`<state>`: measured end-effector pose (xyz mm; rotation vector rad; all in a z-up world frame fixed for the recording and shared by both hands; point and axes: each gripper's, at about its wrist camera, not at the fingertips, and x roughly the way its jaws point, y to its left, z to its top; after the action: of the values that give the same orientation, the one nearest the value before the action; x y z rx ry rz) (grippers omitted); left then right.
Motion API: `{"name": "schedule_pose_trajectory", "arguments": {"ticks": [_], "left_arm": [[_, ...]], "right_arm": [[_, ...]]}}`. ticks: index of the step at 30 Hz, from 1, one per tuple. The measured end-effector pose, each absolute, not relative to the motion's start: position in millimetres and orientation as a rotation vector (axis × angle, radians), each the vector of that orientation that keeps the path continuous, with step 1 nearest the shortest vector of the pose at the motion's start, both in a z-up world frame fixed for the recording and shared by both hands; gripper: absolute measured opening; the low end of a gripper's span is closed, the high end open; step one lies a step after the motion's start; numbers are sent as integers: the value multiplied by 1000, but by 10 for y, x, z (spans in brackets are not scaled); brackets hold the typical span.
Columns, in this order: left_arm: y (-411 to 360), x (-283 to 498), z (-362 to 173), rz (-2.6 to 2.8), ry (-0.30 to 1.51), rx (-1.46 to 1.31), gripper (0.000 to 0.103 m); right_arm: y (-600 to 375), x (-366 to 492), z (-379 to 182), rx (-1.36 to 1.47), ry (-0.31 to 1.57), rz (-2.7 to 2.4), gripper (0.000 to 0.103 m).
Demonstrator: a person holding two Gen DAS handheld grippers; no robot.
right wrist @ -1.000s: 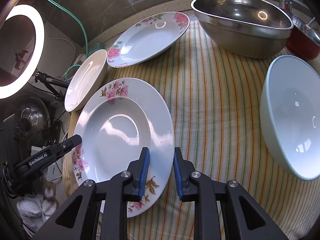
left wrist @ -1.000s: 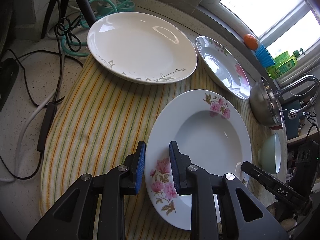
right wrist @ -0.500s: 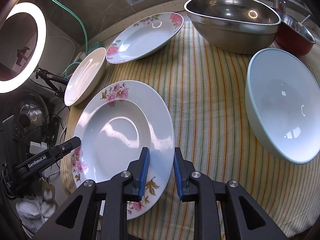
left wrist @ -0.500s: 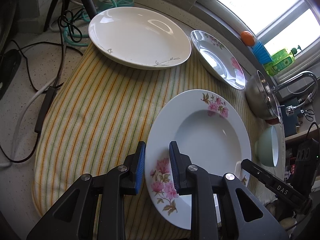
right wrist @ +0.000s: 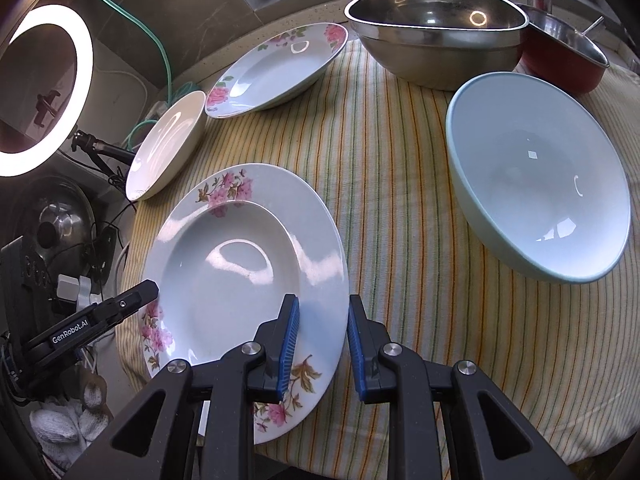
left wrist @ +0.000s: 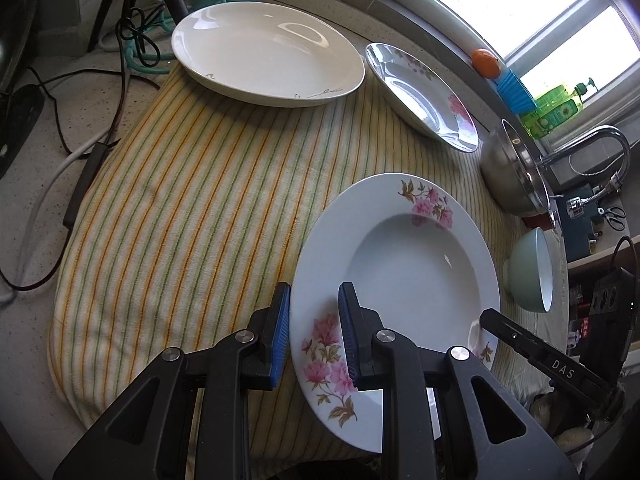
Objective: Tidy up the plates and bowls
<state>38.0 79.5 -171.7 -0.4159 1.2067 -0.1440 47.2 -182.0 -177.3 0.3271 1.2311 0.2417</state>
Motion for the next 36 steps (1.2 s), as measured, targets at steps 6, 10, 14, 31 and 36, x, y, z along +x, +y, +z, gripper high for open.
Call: {"name": "schedule_pose_trajectory", "arguments": {"ticks": [6, 10, 14, 31, 36], "left_arm": [[774, 330, -1714, -147, 1210, -415, 22], [753, 320, -1719, -146, 1211, -415, 22], [742, 293, -1723, -143, 1212, -418, 22], [746, 257, -1735, -137, 1216, -417, 22], [752, 271, -1739, -140, 1219, -417, 22]], "right_arm": [[-1860, 447, -1790, 327, 1234, 240, 21], [-1872, 445, -1789, 319, 1231, 240, 22], [-1869, 452, -1789, 315, 1231, 242, 22], [-1875, 432, -1796, 303, 1233, 245, 22], [-1860, 429, -1792, 295, 1232, 239, 22]]}}
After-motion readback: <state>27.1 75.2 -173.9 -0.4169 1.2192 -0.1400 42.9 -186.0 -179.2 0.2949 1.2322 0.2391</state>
